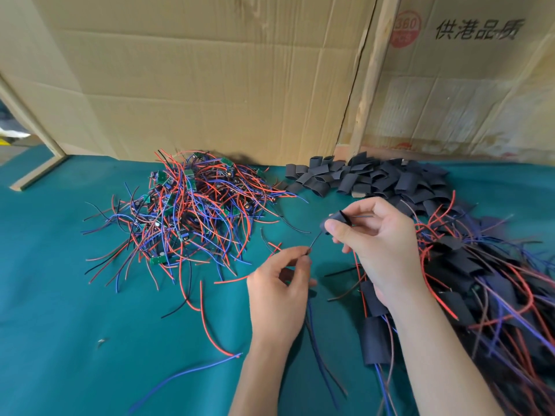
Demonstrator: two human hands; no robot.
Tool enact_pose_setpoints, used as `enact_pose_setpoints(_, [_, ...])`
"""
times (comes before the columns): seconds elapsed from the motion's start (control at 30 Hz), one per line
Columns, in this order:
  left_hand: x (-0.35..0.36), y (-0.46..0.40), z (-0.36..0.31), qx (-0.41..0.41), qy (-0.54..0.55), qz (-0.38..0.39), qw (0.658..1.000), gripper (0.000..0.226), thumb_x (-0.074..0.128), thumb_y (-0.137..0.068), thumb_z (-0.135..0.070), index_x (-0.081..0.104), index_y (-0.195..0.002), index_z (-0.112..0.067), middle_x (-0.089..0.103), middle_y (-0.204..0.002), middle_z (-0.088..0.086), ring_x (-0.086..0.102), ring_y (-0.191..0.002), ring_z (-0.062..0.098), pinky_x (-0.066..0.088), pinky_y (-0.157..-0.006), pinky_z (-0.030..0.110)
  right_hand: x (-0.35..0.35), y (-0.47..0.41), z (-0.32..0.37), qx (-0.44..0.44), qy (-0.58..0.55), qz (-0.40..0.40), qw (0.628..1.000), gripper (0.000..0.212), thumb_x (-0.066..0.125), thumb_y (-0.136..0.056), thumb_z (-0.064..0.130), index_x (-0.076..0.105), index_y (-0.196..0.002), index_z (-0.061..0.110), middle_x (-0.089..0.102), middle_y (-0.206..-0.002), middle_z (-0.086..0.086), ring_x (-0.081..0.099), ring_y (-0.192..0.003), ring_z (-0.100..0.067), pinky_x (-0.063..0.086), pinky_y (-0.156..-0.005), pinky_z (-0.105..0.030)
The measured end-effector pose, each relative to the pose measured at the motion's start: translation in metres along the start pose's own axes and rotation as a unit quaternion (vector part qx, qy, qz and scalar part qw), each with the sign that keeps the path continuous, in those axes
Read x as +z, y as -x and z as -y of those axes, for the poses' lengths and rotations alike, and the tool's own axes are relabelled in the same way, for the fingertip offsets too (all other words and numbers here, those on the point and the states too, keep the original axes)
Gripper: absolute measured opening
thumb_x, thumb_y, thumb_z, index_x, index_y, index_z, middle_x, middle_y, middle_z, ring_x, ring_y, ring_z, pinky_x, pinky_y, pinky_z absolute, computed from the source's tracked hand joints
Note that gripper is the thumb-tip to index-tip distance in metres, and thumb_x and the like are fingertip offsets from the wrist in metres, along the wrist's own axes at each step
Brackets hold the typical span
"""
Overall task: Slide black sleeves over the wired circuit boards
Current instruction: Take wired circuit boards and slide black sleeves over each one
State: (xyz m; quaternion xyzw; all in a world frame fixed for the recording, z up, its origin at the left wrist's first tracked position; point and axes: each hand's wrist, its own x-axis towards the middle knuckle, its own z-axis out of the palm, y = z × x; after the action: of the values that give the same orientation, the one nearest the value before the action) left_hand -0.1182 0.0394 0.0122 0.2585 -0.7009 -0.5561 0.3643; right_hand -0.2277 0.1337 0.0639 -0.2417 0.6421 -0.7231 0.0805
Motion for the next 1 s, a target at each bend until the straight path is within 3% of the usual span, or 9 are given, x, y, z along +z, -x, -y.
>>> enact_pose_setpoints(0.1, [-0.001, 0.000, -0.002, -0.011, 0.048, 0.065, 0.997, 0.017, 0.072, -0.090, -0.012, 0.071, -0.098, -0.027, 0.071, -0.088, -0.006, 0.076, -0.078, 0.017, 0.054, -0.057, 0.026, 0.003, 0.001, -0.005, 0.052, -0.027, 0.016, 0.998, 0.031, 0.083, -0.078, -0.001, 0.061, -0.098, 0.008, 0.078, -0.081, -0.010, 0.068, -0.061, -0.017, 0.049, -0.052, -0.022])
enact_pose_setpoints(0.17, [-0.003, -0.001, -0.002, -0.043, 0.089, 0.096, 0.990, 0.026, 0.071, -0.084, -0.013, 0.069, -0.107, -0.026, 0.071, -0.098, -0.001, 0.076, -0.089, 0.021, 0.058, -0.064, 0.032, 0.001, 0.001, -0.005, 0.078, -0.033, 0.036, 0.996, 0.032, 0.082, -0.078, -0.001, 0.060, -0.101, 0.007, 0.078, -0.083, -0.011, 0.067, -0.062, -0.017, 0.049, -0.053, -0.022])
enact_pose_setpoints(0.27, [-0.007, -0.004, 0.002, -0.064, 0.135, 0.142, 0.978, 0.044, 0.062, -0.090, 0.009, 0.061, -0.124, -0.019, 0.072, -0.114, 0.005, 0.073, -0.102, 0.018, 0.060, -0.073, 0.032, -0.003, 0.002, -0.006, 0.112, -0.034, 0.061, 0.991, 0.032, 0.081, -0.079, -0.001, 0.061, -0.103, 0.005, 0.077, -0.082, -0.013, 0.066, -0.063, -0.016, 0.048, -0.054, -0.023])
enact_pose_setpoints(0.4, [-0.010, -0.004, 0.002, -0.067, 0.155, 0.169, 0.971, 0.052, 0.049, -0.092, 0.020, 0.053, -0.131, -0.015, 0.069, -0.118, -0.010, 0.072, -0.090, 0.013, 0.059, -0.075, 0.029, -0.003, 0.004, -0.004, 0.142, -0.031, 0.107, 0.984, 0.027, 0.079, -0.079, -0.004, 0.063, -0.097, 0.007, 0.076, -0.087, -0.021, 0.063, -0.063, -0.018, 0.047, -0.055, -0.023])
enact_pose_setpoints(0.53, [-0.013, -0.004, 0.000, -0.070, 0.190, 0.181, 0.962, 0.054, 0.047, -0.094, 0.021, 0.047, -0.137, -0.012, 0.064, -0.124, -0.002, 0.068, -0.074, 0.010, 0.059, -0.079, 0.032, -0.006, 0.004, -0.003, 0.158, -0.060, 0.139, 0.976, 0.026, 0.077, -0.080, -0.006, 0.063, -0.097, 0.006, 0.074, -0.082, -0.016, 0.060, -0.060, -0.018, 0.046, -0.053, -0.022])
enact_pose_setpoints(0.67, [-0.022, -0.005, -0.004, -0.089, 0.276, 0.212, 0.933, 0.056, 0.054, -0.093, 0.016, 0.043, -0.141, -0.011, 0.066, -0.129, 0.004, 0.075, -0.094, 0.028, 0.059, -0.071, 0.031, -0.013, 0.004, 0.002, 0.182, -0.101, 0.161, 0.965, 0.034, 0.079, -0.067, 0.005, 0.063, -0.098, 0.006, 0.071, -0.083, -0.018, 0.058, -0.058, -0.019, 0.047, -0.051, -0.021])
enact_pose_setpoints(0.8, [-0.029, -0.007, -0.007, -0.106, 0.331, 0.219, 0.912, 0.062, 0.065, -0.086, 0.003, 0.044, -0.141, -0.015, 0.066, -0.132, 0.004, 0.072, -0.102, 0.038, 0.058, -0.065, 0.026, -0.015, 0.005, 0.004, 0.179, -0.097, 0.187, 0.961, 0.035, 0.079, -0.067, 0.008, 0.064, -0.098, 0.006, 0.069, -0.097, -0.034, 0.059, -0.059, -0.019, 0.046, -0.052, -0.022])
enact_pose_setpoints(1.0, [-0.030, -0.007, -0.008, -0.126, 0.397, 0.239, 0.877, 0.065, 0.061, -0.086, 0.005, 0.043, -0.145, -0.016, 0.063, -0.135, 0.011, 0.073, -0.099, 0.039, 0.058, -0.056, 0.023, -0.014, 0.006, 0.003, 0.182, -0.133, 0.197, 0.954, 0.032, 0.076, -0.071, 0.006, 0.063, -0.100, 0.006, 0.071, -0.089, -0.017, 0.056, -0.056, -0.016, 0.044, -0.051, -0.020])
